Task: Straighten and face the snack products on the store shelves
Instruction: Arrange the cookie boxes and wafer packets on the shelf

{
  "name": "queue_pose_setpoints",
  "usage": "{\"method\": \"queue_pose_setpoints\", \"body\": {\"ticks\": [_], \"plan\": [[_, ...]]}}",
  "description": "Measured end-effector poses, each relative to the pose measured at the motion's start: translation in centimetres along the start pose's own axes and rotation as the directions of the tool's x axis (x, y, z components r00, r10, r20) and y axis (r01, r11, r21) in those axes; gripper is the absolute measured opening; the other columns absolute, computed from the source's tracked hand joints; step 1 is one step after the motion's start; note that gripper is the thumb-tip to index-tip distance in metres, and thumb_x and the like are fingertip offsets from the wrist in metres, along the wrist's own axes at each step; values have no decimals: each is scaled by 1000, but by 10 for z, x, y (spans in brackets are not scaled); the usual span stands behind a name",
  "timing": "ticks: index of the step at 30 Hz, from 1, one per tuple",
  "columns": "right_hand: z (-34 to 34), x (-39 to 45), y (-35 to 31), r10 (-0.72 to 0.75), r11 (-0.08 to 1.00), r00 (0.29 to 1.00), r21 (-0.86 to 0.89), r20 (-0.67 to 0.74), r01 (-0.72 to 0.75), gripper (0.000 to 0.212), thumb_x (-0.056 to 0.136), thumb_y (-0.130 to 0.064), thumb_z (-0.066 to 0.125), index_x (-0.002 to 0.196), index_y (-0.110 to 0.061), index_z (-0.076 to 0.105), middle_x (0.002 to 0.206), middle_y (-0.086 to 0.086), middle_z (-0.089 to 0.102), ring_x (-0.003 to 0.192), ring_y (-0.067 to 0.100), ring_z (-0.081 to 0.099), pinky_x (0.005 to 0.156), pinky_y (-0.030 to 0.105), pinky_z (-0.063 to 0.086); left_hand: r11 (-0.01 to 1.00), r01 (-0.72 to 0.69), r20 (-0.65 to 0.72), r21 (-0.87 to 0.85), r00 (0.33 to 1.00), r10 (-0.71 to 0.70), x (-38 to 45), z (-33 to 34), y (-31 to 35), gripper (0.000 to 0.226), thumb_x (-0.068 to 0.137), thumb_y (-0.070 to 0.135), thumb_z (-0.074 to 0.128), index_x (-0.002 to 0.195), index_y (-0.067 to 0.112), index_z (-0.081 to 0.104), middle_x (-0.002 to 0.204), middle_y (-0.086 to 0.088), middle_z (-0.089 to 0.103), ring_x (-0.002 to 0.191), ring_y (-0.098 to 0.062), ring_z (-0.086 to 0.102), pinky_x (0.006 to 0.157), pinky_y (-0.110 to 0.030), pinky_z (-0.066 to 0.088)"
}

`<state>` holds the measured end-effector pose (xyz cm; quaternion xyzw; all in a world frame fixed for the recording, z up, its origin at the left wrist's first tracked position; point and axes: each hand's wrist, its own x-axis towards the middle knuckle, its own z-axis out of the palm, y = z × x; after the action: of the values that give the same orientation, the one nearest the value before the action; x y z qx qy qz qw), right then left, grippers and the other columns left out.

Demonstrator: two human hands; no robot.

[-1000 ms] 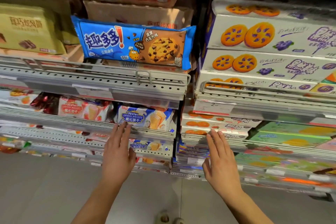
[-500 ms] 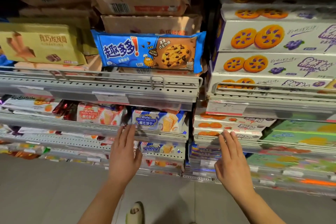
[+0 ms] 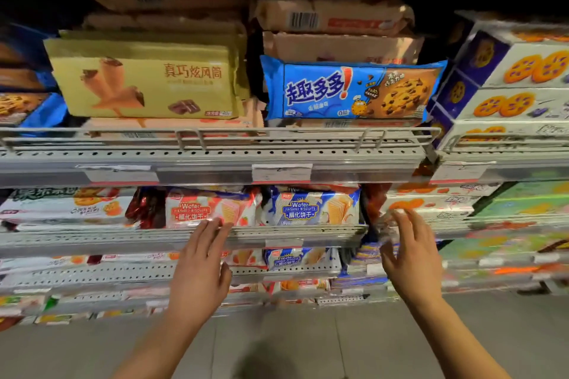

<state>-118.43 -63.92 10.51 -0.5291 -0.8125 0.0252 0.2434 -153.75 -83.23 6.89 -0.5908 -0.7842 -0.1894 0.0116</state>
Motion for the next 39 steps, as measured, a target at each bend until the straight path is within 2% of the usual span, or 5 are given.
{"method": "queue_pose_setpoints", "body": {"ticks": [5, 9, 13, 25, 39], "plan": [[-20, 15, -95, 259, 848, 958, 446, 123, -287, 16, 97, -29, 64, 106, -16, 68, 88, 3, 74, 78, 24, 71, 71, 44, 57, 1000, -22, 48, -10, 999, 23, -3, -2, -9, 90, 78, 24, 71, 158, 19, 31, 163, -7, 33, 151, -33, 29, 106, -55, 46], [-19, 57, -119, 477, 135, 677, 714, 561, -687, 35, 100, -34, 58, 75, -11, 63, 65, 7, 66, 60, 26, 62, 56, 31, 47, 999, -50, 74, -8, 996, 50, -3, -7, -11, 93, 76, 23, 76, 158, 19, 32, 162, -7, 35, 150, -31, 31, 108, -54, 47], [2, 81, -114, 273, -184, 531, 585, 802, -790, 41, 102, -40, 41, 79, -11, 58, 64, 8, 58, 51, 19, 52, 46, 24, 40, 999, -15, 93, -36, 996, 19, -2, -12, -6, 84, 80, 25, 72, 156, 22, 36, 160, -4, 38, 150, -29, 31, 106, -53, 49], [9, 94, -134, 338, -119, 621, 686, 708, -718, 31, 100, 1, 33, 86, 0, 60, 49, 3, 52, 34, 9, 44, 34, 16, 34, 996, 39, 56, -85, 998, -34, -3, -14, -1, 78, 82, 28, 68, 155, 27, 38, 160, 0, 38, 151, -25, 30, 106, -48, 50], [-15, -16, -77, 287, -177, 753, 806, 592, -565, 33, 105, -29, 50, 96, -2, 66, 63, 6, 45, 47, 12, 38, 41, 21, 35, 942, 191, 47, -277, 981, -186, 22, -40, 9, 43, 91, 27, 59, 134, 27, 62, 138, 10, 58, 129, -16, 50, 102, -36, 49]]}}
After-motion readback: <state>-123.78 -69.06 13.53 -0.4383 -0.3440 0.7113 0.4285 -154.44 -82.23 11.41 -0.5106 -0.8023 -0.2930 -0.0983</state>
